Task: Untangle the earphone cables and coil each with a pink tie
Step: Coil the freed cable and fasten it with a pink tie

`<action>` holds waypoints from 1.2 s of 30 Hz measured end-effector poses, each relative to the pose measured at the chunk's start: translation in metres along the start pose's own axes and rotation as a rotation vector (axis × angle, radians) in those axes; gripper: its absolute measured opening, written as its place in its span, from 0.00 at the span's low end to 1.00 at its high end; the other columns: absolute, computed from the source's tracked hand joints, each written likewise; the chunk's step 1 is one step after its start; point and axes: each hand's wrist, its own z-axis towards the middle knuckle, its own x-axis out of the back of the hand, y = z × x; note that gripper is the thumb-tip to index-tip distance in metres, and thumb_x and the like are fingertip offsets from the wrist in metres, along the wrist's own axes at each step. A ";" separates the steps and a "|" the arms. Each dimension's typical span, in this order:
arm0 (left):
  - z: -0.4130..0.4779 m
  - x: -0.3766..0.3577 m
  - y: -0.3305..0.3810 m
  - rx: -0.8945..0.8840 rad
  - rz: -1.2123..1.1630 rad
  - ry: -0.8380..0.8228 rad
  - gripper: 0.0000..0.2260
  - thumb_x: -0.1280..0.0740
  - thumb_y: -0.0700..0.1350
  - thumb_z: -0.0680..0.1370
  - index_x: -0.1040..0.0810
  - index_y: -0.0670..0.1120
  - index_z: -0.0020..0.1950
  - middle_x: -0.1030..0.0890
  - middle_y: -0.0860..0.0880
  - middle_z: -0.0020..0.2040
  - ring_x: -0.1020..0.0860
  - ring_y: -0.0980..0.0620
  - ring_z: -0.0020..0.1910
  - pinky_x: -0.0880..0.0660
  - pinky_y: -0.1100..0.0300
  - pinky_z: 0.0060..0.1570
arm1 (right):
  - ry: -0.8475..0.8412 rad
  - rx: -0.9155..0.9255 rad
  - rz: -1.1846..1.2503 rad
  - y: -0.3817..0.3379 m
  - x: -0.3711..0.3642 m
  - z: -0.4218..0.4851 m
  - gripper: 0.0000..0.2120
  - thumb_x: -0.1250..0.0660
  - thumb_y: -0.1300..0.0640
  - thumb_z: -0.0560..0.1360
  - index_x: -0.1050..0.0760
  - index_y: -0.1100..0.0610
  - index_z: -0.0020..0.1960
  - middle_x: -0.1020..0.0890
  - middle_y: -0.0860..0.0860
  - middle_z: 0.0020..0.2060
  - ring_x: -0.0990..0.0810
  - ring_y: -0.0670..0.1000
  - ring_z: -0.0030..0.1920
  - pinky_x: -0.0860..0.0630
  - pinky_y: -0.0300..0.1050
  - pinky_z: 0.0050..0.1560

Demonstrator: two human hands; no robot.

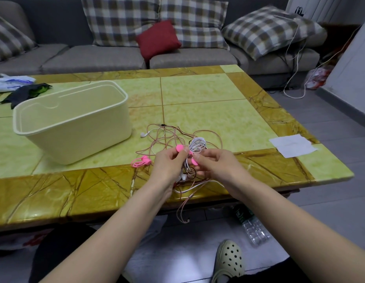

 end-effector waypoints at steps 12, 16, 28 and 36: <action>-0.001 0.002 -0.002 0.041 -0.083 -0.112 0.12 0.37 0.41 0.79 0.22 0.41 0.38 0.21 0.47 0.26 0.27 0.51 0.23 0.30 0.63 0.24 | -0.036 -0.030 -0.046 -0.007 0.004 0.001 0.08 0.36 0.67 0.76 0.26 0.62 0.38 0.22 0.55 0.31 0.22 0.42 0.27 0.23 0.31 0.32; 0.000 0.008 -0.004 0.026 -0.055 -0.170 0.10 0.38 0.43 0.80 0.21 0.44 0.40 0.25 0.48 0.28 0.29 0.55 0.23 0.33 0.65 0.20 | -0.014 0.082 -0.245 -0.005 0.005 0.003 0.03 0.35 0.66 0.76 0.23 0.66 0.47 0.24 0.55 0.32 0.26 0.41 0.26 0.28 0.31 0.30; 0.004 0.015 -0.001 -0.006 -0.441 -0.249 0.10 0.38 0.40 0.77 0.26 0.39 0.56 0.26 0.49 0.32 0.31 0.60 0.25 0.30 0.71 0.29 | 0.015 0.300 -0.454 -0.009 -0.003 0.003 0.05 0.29 0.60 0.72 0.24 0.54 0.40 0.23 0.46 0.30 0.28 0.40 0.28 0.31 0.33 0.32; -0.001 0.023 -0.001 -0.037 -0.236 -0.379 0.12 0.36 0.47 0.72 0.19 0.45 0.51 0.27 0.53 0.29 0.33 0.59 0.28 0.34 0.68 0.31 | 0.114 0.427 -0.551 -0.011 -0.002 -0.005 0.08 0.29 0.64 0.70 0.25 0.54 0.38 0.19 0.48 0.35 0.21 0.53 0.30 0.22 0.54 0.33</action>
